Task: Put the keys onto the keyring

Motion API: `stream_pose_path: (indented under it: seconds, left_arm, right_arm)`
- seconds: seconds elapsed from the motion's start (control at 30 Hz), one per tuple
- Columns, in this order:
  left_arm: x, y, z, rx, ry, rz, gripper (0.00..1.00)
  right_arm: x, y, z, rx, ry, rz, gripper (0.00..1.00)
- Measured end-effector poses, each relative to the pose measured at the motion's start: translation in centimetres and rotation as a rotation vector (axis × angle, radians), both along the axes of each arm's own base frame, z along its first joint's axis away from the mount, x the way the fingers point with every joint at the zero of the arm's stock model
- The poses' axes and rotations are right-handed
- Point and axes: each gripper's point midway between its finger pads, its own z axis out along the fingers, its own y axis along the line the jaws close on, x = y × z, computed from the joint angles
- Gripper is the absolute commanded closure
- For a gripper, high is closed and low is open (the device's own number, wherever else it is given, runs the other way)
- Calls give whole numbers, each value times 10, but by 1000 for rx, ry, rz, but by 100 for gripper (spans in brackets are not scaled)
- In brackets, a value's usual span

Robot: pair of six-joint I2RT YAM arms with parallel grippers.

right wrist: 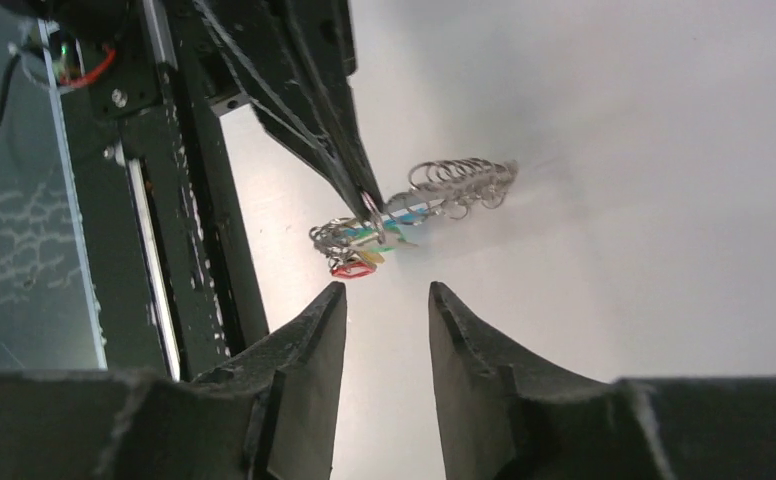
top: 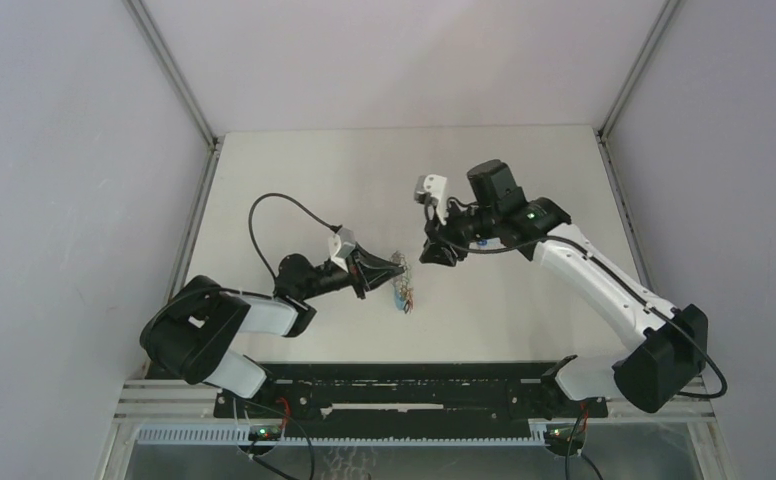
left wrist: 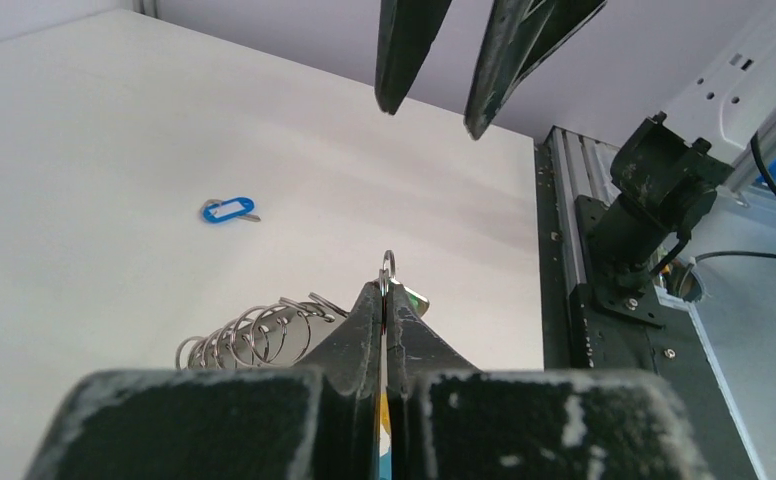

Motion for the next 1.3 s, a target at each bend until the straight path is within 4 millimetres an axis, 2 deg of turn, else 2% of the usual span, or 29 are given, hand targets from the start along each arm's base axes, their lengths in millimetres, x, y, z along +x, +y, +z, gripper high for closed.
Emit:
stream_pose_path:
  seconds: [0.07, 0.27, 0.43, 0.57, 0.63, 0.87, 0.93, 1.03, 1.13, 1.3]
  left_arm:
    - [2, 1, 2, -8, 2, 10, 100]
    - [6, 3, 4, -17, 6, 32, 100]
    - [7, 3, 4, -19, 6, 33, 100]
    - [7, 3, 4, -19, 6, 33, 100]
    - [7, 3, 5, -20, 6, 33, 100]
    - [7, 3, 5, -21, 10, 33, 100]
    - [7, 3, 5, -22, 12, 34, 100]
    - [7, 3, 5, -23, 13, 35, 100]
    - [7, 3, 5, -25, 12, 36, 100]
    - [7, 3, 6, -25, 12, 36, 100]
  right_arm:
    - [4, -4, -3, 55, 38, -49, 60]
    - [4, -4, -38, 161, 209, -136, 55]
    - [9, 11, -35, 261, 260, -122, 55]
    - [17, 22, -33, 317, 277, -101, 63]
    - [20, 25, -36, 327, 287, -98, 71]
    - [20, 29, -41, 341, 321, -77, 88]
    - [19, 30, -40, 345, 322, -69, 88]
    - [16, 30, -39, 348, 328, -54, 82]
    - [13, 30, -39, 350, 332, -35, 81]
    - [10, 29, -39, 352, 323, -7, 92]
